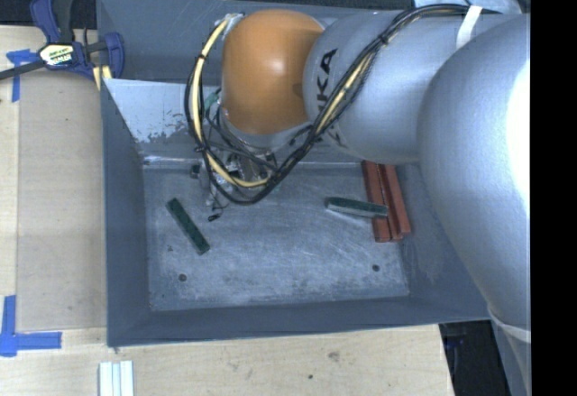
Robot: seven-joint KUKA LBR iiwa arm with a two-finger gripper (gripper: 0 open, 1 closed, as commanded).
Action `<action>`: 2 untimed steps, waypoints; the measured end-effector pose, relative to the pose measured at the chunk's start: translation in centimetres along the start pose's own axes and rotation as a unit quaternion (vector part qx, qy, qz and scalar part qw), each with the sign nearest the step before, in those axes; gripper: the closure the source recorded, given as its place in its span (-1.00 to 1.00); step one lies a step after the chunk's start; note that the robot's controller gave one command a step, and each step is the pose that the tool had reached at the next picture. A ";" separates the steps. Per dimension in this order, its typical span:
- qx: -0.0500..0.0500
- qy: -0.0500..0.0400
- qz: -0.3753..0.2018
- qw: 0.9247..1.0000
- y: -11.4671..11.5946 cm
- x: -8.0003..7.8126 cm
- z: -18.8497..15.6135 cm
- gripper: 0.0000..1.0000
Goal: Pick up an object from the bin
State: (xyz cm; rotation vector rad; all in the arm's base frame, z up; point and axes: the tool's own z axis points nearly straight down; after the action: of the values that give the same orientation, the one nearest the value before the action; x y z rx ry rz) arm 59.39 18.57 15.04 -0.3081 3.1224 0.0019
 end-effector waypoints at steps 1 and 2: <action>0.000 0.000 0.000 1.000 0.0 0.0 0.0 -1.00; 0.000 0.002 -0.086 0.996 5.1 -2.7 8.0 -1.00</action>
Offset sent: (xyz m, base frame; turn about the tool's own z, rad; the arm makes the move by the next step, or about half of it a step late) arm 0.0000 0.0000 0.0000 0.0000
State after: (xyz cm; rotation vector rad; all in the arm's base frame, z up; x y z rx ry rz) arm 61.09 24.13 7.08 -0.5763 3.0875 0.0012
